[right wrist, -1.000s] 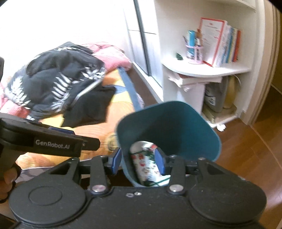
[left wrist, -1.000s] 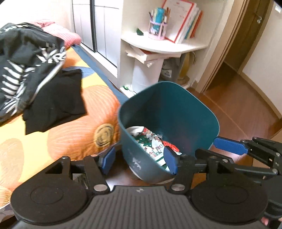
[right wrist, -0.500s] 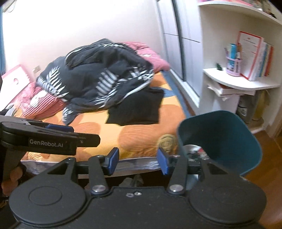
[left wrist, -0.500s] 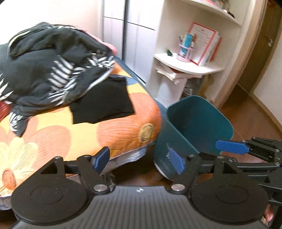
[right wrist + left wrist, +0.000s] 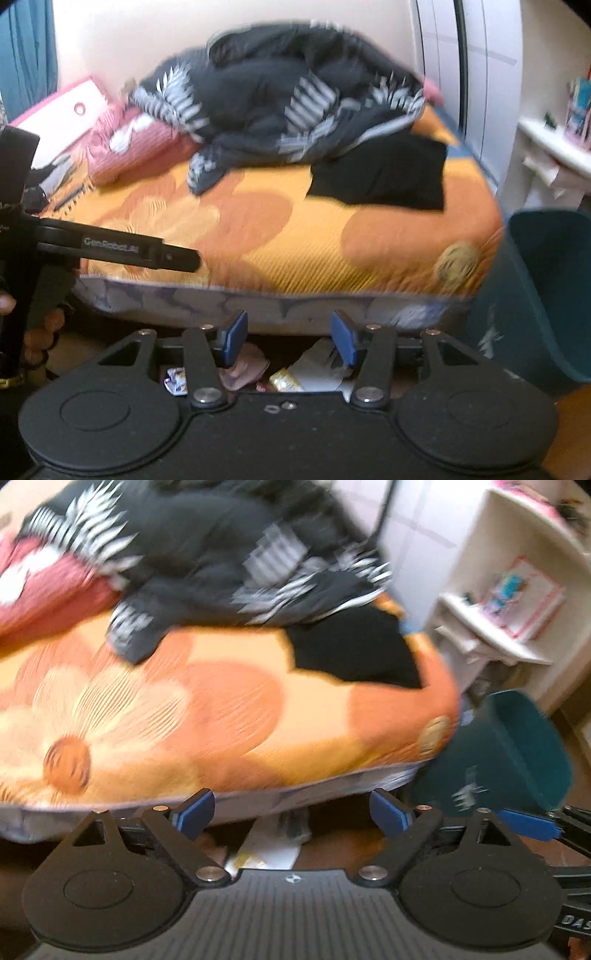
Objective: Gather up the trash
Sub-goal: 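Move both tools back down under the bed toward remaining trash, then grasp yellow juice box with right tool while left tool grasps pink mesh sponge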
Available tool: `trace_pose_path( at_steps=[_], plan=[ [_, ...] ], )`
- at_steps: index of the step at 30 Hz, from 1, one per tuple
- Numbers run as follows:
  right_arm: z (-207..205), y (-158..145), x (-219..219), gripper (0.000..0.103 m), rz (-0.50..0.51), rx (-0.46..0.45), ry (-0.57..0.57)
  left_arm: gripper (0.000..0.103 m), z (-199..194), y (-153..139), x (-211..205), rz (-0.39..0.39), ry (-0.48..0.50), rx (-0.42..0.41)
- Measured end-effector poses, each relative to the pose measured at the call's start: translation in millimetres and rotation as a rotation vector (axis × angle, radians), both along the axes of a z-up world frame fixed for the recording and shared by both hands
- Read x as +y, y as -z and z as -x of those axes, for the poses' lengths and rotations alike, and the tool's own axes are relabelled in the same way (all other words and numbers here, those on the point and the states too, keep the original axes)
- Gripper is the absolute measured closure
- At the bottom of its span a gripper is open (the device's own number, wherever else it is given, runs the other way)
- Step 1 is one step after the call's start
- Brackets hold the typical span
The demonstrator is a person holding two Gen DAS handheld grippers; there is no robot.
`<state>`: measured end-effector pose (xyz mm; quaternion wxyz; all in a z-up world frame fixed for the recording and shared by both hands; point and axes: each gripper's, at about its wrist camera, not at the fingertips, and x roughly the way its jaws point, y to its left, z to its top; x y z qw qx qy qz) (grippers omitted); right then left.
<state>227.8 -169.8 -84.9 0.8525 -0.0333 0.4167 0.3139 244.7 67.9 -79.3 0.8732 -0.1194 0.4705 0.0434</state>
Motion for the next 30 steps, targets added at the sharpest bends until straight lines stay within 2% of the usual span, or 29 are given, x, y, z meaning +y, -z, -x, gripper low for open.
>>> trace_pose_path(
  at_steps=[5, 7, 9, 12, 18, 22, 30],
  plan=[
    [-16, 59, 29, 0.052, 0.064, 0.097, -0.005, 0.011, 2, 62, 48, -0.038, -0.057, 0.113],
    [-25, 84, 34, 0.052, 0.091, 0.172, 0.004, 0.011, 5, 87, 64, -0.052, -0.066, 0.153],
    [-33, 108, 39, 0.052, 0.114, 0.236, 0.025, 0.011, 5, 110, 76, -0.069, -0.053, 0.189],
    [-44, 140, 45, 0.053, 0.133, 0.286, 0.031, 0.011, 3, 141, 87, -0.103, 0.004, 0.231],
    [-51, 200, 71, 0.053, 0.199, 0.328, -0.079, 0.011, -4, 202, 94, -0.169, 0.177, 0.303],
    [-55, 243, 92, 0.053, 0.265, 0.34, -0.149, 0.011, -10, 250, 95, -0.194, 0.233, 0.342],
    [-59, 329, 139, 0.053, 0.445, 0.285, -0.355, 0.011, -19, 343, 84, -0.263, 0.332, 0.387]
  ],
)
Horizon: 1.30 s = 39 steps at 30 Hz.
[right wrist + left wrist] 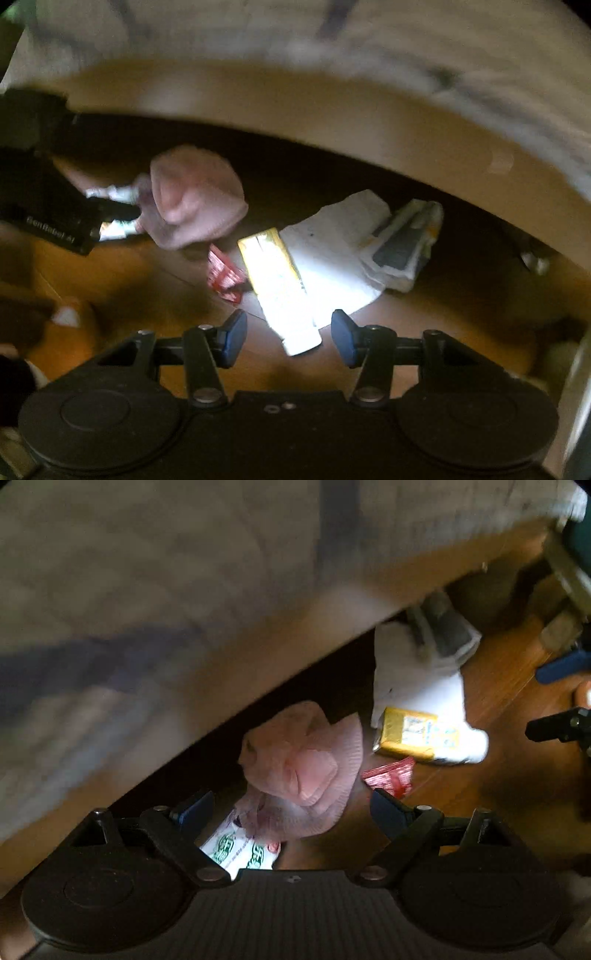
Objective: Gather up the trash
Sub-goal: 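Grasp yellow juice box with right tool while left tool grasps pink mesh sponge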
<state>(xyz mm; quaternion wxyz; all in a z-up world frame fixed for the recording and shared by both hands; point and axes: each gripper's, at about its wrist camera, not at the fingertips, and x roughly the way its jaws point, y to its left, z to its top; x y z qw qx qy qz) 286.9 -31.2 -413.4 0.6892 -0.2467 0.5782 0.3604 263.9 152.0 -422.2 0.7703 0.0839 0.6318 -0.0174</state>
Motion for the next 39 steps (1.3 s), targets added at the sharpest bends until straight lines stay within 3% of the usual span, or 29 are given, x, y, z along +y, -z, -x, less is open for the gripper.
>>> trace_pose_path(
  at_steps=[5, 10, 20, 22, 24, 25, 30, 35, 39],
  plan=[
    [4, 42, 21, 0.053, 0.048, -0.024, -0.131, 0.011, -11, 51, 5, -0.03, 0.023, 0.017],
    [6, 76, 34, 0.053, 0.075, -0.018, -0.195, 0.011, -20, 89, 17, -0.011, 0.008, 0.039],
    [10, 106, 49, 0.05, 0.098, -0.066, -0.23, 0.013, -22, 128, 14, 0.014, 0.022, 0.06],
    [12, 111, 54, 0.05, 0.114, -0.073, -0.238, 0.022, -20, 133, 11, 0.017, 0.03, 0.067],
    [13, 115, 59, 0.05, 0.131, -0.072, -0.239, 0.038, -20, 138, 9, 0.016, 0.034, 0.08],
    [13, 117, 61, 0.05, 0.136, -0.069, -0.238, 0.039, -19, 140, 8, 0.02, 0.037, 0.081],
    [10, 117, 64, 0.052, 0.139, -0.046, -0.206, 0.066, -15, 134, 3, 0.012, 0.049, 0.041],
    [16, 103, 54, 0.053, 0.143, -0.037, -0.166, 0.079, -3, 121, -3, -0.009, 0.063, 0.001],
    [25, 76, 45, 0.053, 0.138, -0.026, -0.12, 0.082, 9, 102, -5, -0.005, 0.081, -0.023]
  ],
)
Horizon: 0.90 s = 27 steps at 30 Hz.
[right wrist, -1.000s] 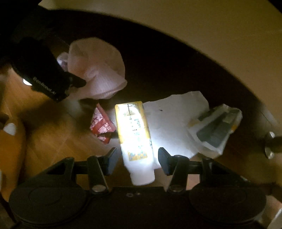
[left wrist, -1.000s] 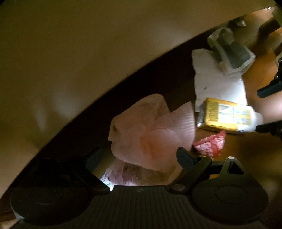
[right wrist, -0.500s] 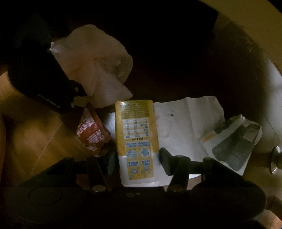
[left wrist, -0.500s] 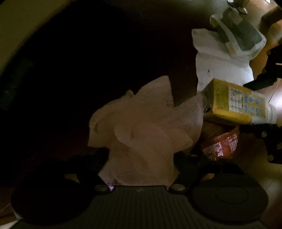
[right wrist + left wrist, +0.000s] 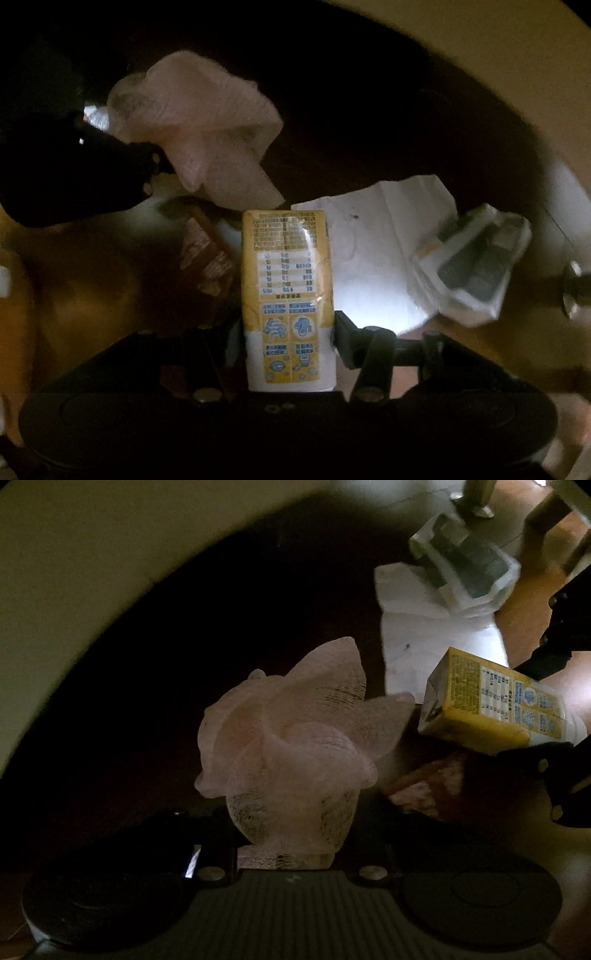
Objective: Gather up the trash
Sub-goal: 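Grasp yellow juice box with right tool while left tool grasps pink mesh sponge, then carry juice box and pink sponge up to the teal bin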
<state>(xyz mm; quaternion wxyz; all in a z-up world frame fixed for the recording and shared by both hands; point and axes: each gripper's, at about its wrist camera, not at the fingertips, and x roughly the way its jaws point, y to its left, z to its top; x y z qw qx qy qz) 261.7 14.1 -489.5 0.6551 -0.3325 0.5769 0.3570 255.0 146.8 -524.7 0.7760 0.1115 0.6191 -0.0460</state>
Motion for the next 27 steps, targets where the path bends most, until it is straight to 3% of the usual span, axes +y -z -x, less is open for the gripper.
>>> trace_pose_path(
  at_steps=[6, 15, 27],
  plan=[
    [8, -58, -11, 0.053, -0.018, 0.007, 0.118, 0.082, 15, -49, 0, 0.058, 0.056, 0.001],
    [23, -177, -31, 0.053, -0.108, -0.081, 0.237, 0.082, 26, -167, -5, 0.111, 0.13, -0.074],
    [56, -339, -110, 0.053, -0.348, -0.233, 0.391, 0.082, 44, -355, -32, 0.182, -0.007, -0.242]
  ],
)
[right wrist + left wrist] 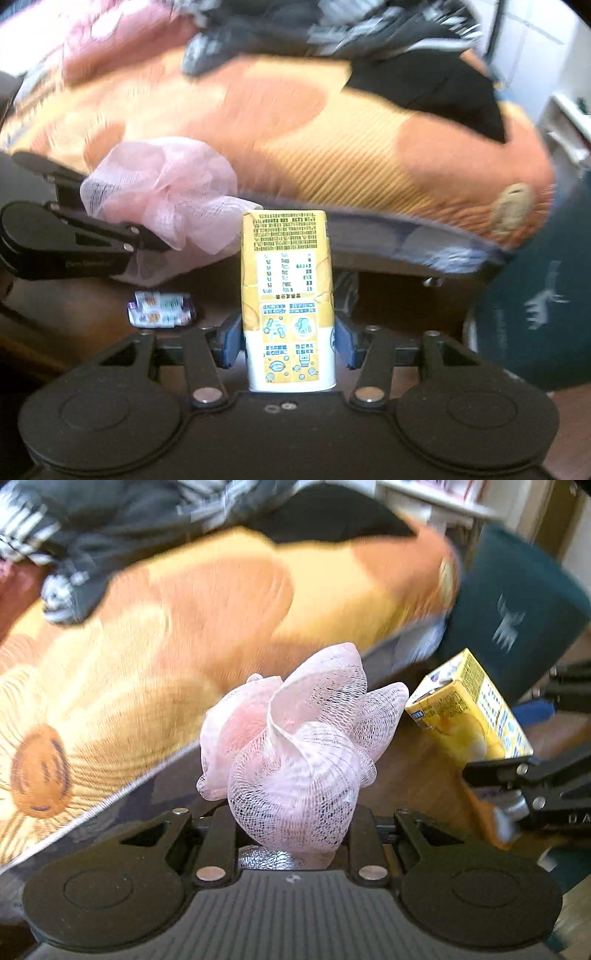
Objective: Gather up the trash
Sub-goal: 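Carry juice box and pink sponge up to the teal bin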
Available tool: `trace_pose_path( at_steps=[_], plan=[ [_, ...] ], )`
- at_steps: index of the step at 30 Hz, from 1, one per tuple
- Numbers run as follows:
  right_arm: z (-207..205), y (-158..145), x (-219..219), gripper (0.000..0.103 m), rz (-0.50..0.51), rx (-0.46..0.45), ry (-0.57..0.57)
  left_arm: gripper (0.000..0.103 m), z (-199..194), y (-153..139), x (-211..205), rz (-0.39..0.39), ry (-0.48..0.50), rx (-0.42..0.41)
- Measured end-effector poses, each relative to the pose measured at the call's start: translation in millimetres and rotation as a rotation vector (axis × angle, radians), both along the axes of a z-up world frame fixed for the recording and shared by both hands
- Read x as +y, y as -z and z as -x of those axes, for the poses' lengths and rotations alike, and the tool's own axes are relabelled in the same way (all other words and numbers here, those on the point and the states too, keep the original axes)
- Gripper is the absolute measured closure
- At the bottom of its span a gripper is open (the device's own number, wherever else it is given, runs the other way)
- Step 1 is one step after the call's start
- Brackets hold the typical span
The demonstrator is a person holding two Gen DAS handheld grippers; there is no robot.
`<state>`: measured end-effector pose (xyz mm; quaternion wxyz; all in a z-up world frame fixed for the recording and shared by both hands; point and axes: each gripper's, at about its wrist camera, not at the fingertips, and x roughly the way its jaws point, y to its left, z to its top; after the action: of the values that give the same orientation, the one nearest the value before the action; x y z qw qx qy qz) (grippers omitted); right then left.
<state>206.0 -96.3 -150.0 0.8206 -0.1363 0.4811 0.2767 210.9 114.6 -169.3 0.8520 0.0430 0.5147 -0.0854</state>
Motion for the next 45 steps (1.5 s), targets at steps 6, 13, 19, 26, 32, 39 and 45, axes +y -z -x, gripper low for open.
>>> trace_pose_path(
  at_steps=[6, 13, 19, 26, 32, 39, 45],
  plan=[
    [2, -62, -69, 0.053, -0.079, -0.088, 0.085, 0.082, -4, -54, -58, 0.071, -0.07, -0.064],
    [-26, -97, -157, 0.053, -0.124, -0.181, 0.24, 0.082, -35, -112, -150, 0.074, -0.041, -0.109],
    [-61, -106, -226, 0.053, -0.158, -0.215, 0.386, 0.082, -85, -133, -224, 0.117, -0.029, -0.118],
    [-95, -92, -286, 0.053, -0.176, -0.225, 0.499, 0.082, -138, -139, -309, 0.126, 0.026, -0.109],
    [-127, -74, -320, 0.053, -0.168, -0.205, 0.559, 0.082, -171, -110, -365, 0.093, 0.067, -0.045],
    [-152, -51, -333, 0.053, -0.146, -0.187, 0.59, 0.082, -199, -73, -400, 0.044, 0.075, 0.008],
    [-172, -28, -344, 0.052, -0.164, -0.114, 0.626, 0.082, -209, -42, -414, 0.025, 0.081, 0.07]
  ],
)
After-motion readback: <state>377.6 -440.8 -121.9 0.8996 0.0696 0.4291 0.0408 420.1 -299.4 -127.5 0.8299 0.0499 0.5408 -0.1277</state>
